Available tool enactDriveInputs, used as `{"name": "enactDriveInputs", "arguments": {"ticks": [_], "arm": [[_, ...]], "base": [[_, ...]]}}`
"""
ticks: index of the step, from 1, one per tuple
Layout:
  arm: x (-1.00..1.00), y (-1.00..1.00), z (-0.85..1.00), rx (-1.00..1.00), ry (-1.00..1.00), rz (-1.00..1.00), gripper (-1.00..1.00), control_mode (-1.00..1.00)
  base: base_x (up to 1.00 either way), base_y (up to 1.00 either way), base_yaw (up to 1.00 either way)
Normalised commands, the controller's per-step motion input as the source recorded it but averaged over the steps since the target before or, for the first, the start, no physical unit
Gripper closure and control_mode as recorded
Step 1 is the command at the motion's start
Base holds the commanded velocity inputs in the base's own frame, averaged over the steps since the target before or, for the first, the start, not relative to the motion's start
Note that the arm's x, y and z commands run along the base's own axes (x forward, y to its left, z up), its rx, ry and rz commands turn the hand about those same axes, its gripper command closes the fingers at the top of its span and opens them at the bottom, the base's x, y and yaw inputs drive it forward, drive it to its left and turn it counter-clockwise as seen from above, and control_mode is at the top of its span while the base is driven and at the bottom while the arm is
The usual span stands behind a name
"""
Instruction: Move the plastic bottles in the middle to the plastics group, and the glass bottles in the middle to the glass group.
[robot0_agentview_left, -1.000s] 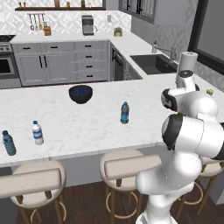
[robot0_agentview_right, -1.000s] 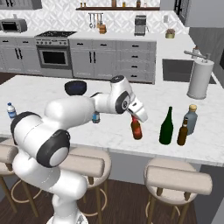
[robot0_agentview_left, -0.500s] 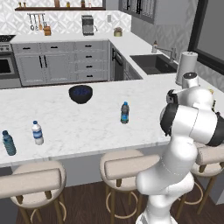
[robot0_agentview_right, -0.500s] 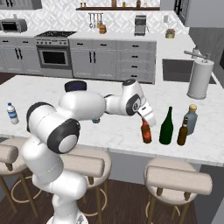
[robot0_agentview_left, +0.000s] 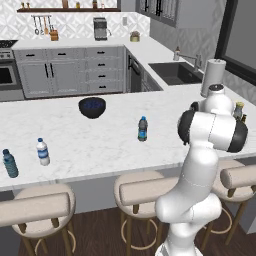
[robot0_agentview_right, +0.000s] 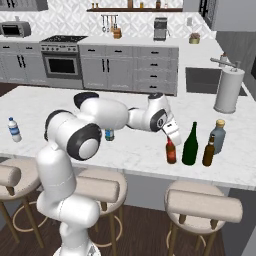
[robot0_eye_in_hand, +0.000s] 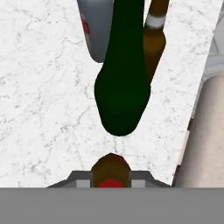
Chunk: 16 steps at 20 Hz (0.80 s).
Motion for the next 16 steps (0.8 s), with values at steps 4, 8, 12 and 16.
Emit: {"name": "enactDriveInputs", "arguments": {"ticks": [4, 8, 12, 16], "arm": [[0.30, -0.30, -0.15, 0.04, 0.00, -0.05, 1.00, -1.00], [0.15, -0.28, -0.20, 0.04, 0.00, -0.04, 1.00, -1.00], [0.09, -0.12, -0.22, 0.10, 0.00, -0.02, 1.00, -1.00], [-0.02, -0.03, -0.19, 0.10, 0.00, -0.05, 1.00, -1.00]], "base": [[0.00, 0.00, 0.00], [0.00, 0.00, 0.00], [0.00, 0.00, 0.00], [0.00, 0.00, 0.00]]}}
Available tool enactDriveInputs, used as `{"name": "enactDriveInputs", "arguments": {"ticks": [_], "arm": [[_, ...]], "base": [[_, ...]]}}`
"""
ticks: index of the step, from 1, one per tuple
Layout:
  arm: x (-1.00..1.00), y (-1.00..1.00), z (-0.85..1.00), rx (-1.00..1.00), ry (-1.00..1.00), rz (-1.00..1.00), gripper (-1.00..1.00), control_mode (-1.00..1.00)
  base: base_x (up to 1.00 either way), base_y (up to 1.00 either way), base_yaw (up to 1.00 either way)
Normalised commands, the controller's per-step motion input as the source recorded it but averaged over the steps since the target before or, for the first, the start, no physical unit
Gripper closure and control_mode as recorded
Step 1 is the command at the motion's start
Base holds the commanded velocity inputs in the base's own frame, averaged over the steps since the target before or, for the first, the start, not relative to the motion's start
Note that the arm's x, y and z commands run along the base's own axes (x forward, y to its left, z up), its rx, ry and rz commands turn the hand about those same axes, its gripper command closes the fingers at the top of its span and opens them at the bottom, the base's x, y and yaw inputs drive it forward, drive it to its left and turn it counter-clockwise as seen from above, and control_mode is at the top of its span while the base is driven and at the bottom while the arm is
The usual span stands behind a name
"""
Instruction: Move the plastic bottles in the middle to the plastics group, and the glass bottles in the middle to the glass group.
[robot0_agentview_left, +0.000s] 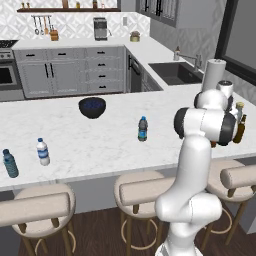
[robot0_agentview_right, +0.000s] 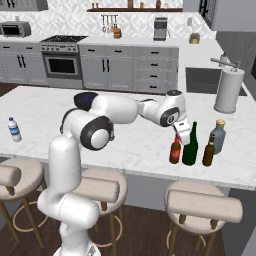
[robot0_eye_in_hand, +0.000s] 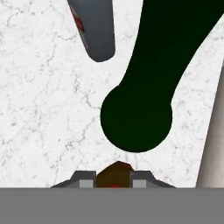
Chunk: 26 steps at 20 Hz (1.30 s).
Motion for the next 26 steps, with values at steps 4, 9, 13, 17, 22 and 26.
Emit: {"name": "enactDriveInputs", "arguments": {"ticks": [4, 9, 13, 17, 22, 26], "arm": [[-0.10, 0.00, -0.19, 0.08, 0.00, -0.08, -1.00, -1.00], [-0.17, 0.06, -0.15, 0.05, 0.00, -0.08, -1.00, -1.00], [-0.18, 0.10, -0.10, 0.01, 0.00, -0.06, -1.00, -1.00], [-0.06, 0.20, -0.08, 0.00, 0.00, -0.04, -1.00, -1.00], [0.00, 0.05, 0.01, 0.00, 0.00, -0.01, -1.00, -1.00], [0.00, 0.00, 0.24, 0.00, -0.05, 0.00, -1.00, -1.00]], "base": [[0.00, 0.00, 0.00], [0.00, 0.00, 0.00], [0.00, 0.00, 0.00], [0.00, 0.00, 0.00], [0.00, 0.00, 0.00], [0.00, 0.00, 0.00]]}}
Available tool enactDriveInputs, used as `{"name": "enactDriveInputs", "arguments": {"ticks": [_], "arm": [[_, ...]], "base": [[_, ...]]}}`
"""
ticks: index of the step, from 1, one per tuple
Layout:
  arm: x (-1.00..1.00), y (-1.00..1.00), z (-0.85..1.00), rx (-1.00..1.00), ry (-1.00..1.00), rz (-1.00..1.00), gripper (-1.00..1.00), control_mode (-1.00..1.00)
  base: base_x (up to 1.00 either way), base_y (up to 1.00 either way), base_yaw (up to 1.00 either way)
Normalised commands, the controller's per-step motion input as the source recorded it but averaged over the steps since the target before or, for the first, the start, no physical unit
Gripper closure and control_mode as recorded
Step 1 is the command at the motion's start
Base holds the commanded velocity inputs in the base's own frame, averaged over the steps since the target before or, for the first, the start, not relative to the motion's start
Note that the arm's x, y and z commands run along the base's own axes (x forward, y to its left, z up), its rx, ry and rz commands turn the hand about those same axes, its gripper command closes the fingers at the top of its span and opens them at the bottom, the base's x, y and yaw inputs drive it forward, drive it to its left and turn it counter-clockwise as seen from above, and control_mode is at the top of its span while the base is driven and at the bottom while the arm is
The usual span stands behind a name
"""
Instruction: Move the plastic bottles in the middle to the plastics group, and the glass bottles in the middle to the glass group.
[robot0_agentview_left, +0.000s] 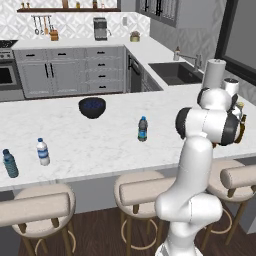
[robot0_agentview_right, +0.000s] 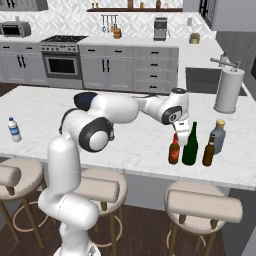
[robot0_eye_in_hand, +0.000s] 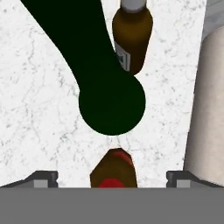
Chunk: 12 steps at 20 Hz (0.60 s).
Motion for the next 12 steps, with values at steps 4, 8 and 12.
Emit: {"name": "enactDriveInputs", "arguments": {"ticks": [4, 8, 12], "arm": [[-0.03, 0.00, 0.44, 0.00, -0.09, 0.00, -1.00, -1.00], [-0.27, 0.12, 0.44, 0.00, -0.08, 0.00, -1.00, -1.00], [-0.44, 0.50, 0.28, 0.00, 0.00, 0.08, -1.00, -1.00]], "base": [[0.00, 0.00, 0.00], [0.00, 0.00, 0.00], [0.00, 0.00, 0.00]]}}
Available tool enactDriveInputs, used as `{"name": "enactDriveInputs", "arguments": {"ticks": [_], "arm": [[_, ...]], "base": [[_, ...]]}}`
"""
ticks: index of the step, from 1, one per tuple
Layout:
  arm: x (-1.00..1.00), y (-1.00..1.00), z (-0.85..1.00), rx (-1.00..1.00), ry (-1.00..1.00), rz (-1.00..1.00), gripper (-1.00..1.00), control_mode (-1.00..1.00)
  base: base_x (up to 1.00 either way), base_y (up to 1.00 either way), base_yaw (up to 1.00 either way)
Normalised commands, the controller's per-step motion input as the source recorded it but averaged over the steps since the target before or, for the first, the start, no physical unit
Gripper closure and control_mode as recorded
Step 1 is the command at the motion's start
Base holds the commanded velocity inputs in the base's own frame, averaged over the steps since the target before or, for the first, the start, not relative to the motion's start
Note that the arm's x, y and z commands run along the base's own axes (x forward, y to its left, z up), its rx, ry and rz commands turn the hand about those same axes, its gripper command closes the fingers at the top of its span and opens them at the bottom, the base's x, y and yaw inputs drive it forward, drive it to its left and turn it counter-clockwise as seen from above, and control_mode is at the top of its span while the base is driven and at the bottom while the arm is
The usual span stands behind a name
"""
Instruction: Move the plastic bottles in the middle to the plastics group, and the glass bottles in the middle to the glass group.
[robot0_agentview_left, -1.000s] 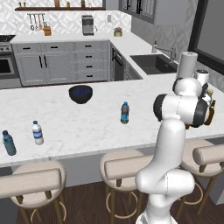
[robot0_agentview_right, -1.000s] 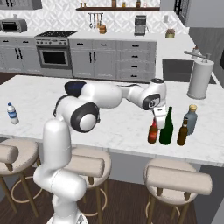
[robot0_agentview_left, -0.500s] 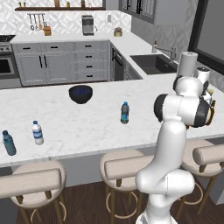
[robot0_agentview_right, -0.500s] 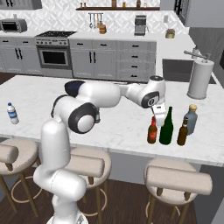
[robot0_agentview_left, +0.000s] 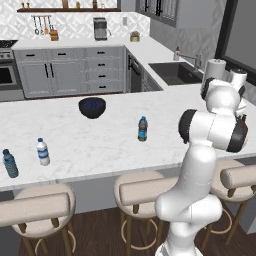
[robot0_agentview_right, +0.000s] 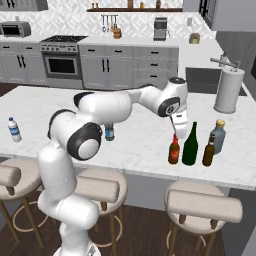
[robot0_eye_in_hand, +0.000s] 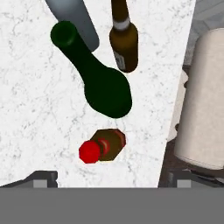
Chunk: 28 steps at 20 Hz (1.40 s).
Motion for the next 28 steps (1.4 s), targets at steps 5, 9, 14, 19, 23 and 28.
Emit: {"name": "enactDriveInputs", "arguments": {"ticks": [5, 9, 14, 19, 23, 28], "arm": [[-0.52, 0.69, 0.16, -0.14, 0.00, 0.14, -1.00, -1.00], [-0.48, 0.82, 0.04, -0.20, 0.00, 0.29, -1.00, -1.00], [-0.45, 0.90, 0.00, -0.16, 0.00, 0.45, -1.00, -1.00], [-0.15, 0.74, 0.10, 0.00, 0.01, 0.65, -1.00, -1.00], [0.00, 0.71, 0.10, 0.01, 0.01, 0.73, -1.00, -1.00], [0.27, 0.61, 0.13, 0.03, 0.00, 0.64, -1.00, -1.00]], "base": [[0.00, 0.00, 0.00], [0.00, 0.00, 0.00], [0.00, 0.00, 0.00], [0.00, 0.00, 0.00], [0.00, 0.00, 0.00], [0.00, 0.00, 0.00]]}}
